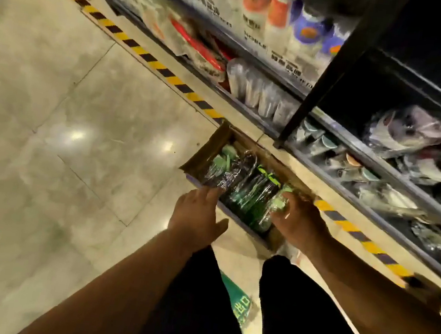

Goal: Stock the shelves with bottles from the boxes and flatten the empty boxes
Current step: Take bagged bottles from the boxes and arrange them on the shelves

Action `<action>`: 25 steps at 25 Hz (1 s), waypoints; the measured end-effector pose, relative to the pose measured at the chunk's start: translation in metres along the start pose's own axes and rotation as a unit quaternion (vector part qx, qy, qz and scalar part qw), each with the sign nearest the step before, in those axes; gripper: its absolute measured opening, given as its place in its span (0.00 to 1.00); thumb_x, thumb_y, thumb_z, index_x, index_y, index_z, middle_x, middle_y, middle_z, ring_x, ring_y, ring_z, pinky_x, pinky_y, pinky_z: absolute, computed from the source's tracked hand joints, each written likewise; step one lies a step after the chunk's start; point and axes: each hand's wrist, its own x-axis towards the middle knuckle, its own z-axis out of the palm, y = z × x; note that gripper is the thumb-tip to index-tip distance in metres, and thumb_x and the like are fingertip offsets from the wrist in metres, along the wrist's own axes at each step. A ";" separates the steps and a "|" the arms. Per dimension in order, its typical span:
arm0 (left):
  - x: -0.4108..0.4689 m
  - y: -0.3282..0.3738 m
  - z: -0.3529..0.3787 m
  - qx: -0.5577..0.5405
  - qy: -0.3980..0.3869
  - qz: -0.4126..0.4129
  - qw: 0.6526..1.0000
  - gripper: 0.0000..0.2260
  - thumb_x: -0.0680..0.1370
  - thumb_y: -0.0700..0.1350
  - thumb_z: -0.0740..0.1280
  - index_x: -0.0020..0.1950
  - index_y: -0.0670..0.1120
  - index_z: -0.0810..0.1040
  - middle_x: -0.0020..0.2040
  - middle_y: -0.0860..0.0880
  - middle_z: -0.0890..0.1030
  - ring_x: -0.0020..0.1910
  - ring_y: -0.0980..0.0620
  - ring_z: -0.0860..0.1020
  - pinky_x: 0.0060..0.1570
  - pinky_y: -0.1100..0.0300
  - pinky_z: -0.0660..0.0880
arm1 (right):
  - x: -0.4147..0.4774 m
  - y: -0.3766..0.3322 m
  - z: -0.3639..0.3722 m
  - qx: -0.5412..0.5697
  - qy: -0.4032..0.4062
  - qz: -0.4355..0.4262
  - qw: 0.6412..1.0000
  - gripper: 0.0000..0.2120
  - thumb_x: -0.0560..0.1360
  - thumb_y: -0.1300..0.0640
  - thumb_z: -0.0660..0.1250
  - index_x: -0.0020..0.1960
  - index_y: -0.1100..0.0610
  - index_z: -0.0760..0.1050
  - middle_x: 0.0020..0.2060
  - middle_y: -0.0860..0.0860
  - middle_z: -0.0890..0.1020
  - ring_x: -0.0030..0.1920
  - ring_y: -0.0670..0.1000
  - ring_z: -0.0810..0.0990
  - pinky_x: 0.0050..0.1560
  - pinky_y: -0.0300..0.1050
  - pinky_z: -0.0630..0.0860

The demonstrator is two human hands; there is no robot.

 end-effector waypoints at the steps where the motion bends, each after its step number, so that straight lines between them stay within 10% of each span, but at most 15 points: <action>1: 0.024 -0.011 0.009 0.002 -0.015 0.009 1.000 0.33 0.76 0.58 0.67 0.78 0.51 0.60 0.75 0.47 0.67 0.72 0.44 0.67 0.70 0.50 0.64 | 0.015 0.005 0.018 0.013 -0.003 0.035 0.999 0.30 0.76 0.45 0.68 0.75 0.51 0.65 0.71 0.58 0.69 0.69 0.60 0.70 0.63 0.49 0.71; 10: 0.270 -0.108 0.143 0.051 -0.111 0.122 0.985 0.31 0.76 0.55 0.68 0.77 0.49 0.62 0.72 0.41 0.68 0.71 0.39 0.68 0.69 0.44 0.67 | 0.225 0.051 0.215 0.255 0.030 0.299 0.919 0.35 0.77 0.51 0.70 0.78 0.61 0.59 0.75 0.61 0.65 0.71 0.60 0.69 0.55 0.38 0.68; 16: 0.338 -0.149 0.245 -0.086 -0.133 0.132 0.979 0.29 0.75 0.50 0.73 0.74 0.47 0.67 0.67 0.41 0.74 0.63 0.40 0.75 0.62 0.45 0.74 | 0.355 0.083 0.306 0.367 0.030 0.401 0.839 0.59 0.69 0.36 0.74 0.80 0.61 0.39 0.79 0.61 0.53 0.75 0.62 0.60 0.73 0.52 0.64; 25: 0.354 -0.137 0.252 -0.216 -0.151 0.001 0.965 0.20 0.77 0.48 0.72 0.67 0.49 0.74 0.55 0.50 0.78 0.55 0.46 0.79 0.57 0.50 0.78 | 0.343 0.108 0.315 0.438 0.118 0.403 0.795 0.49 0.65 0.48 0.81 0.76 0.54 0.55 0.71 0.56 0.71 0.63 0.55 0.74 0.61 0.47 0.73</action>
